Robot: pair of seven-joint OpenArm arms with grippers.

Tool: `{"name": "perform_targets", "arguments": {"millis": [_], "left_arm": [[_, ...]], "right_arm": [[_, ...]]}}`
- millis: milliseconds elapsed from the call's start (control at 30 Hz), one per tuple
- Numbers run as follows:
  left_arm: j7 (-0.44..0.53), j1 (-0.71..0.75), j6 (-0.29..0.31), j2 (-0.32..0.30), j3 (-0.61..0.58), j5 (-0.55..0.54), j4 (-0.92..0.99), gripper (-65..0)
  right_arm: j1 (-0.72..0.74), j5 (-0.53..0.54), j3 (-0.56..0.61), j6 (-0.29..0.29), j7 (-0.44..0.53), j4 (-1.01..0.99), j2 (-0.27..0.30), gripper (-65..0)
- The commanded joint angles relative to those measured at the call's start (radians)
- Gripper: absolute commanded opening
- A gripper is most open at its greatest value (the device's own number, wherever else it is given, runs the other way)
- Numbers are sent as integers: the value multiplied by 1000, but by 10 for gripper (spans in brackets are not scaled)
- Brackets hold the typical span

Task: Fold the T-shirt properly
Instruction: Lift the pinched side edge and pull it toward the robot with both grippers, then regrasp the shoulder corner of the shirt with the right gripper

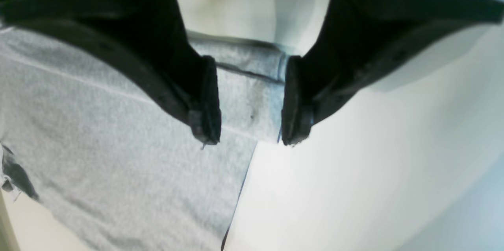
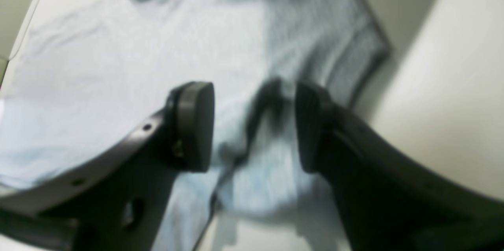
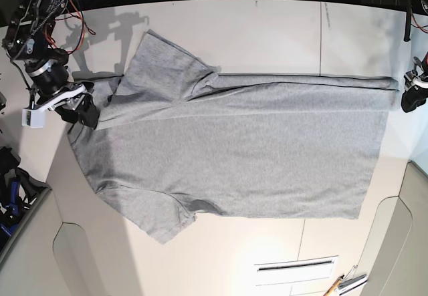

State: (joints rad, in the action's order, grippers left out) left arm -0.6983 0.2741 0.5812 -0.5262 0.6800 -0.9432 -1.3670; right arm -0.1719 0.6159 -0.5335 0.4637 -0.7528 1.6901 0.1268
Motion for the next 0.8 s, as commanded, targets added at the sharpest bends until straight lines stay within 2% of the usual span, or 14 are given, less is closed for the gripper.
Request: {"name": "perform_targets", "arguments": {"millis": [0,167,267,367,567,767], "left_arm": [[13,-5,15,-25,9,-17,-14,-361],[10,-5,17,-24,8,-16,-14,-361],[10,-5,18,-24,8,-17,-14,-361],[10,-5,18,-21,8,-18,-14,-361],[10,-5,18,13,8,-17,-14,-361],[5,-4,18,35,8,-17,-14,-361]], "right_arm": [[-15,54,-21,12,-5,34,8,-327],[-177,162,-41,21,-23,60,4,-327],[-270,244,-35,62,-34,60,-10,-327],[-334,313,-8,64,-45,60,-20,-327],[-349,311,94,64,-18,57,-19,-327],[-309,213,188,37,-5,56,-26,-327]]}}
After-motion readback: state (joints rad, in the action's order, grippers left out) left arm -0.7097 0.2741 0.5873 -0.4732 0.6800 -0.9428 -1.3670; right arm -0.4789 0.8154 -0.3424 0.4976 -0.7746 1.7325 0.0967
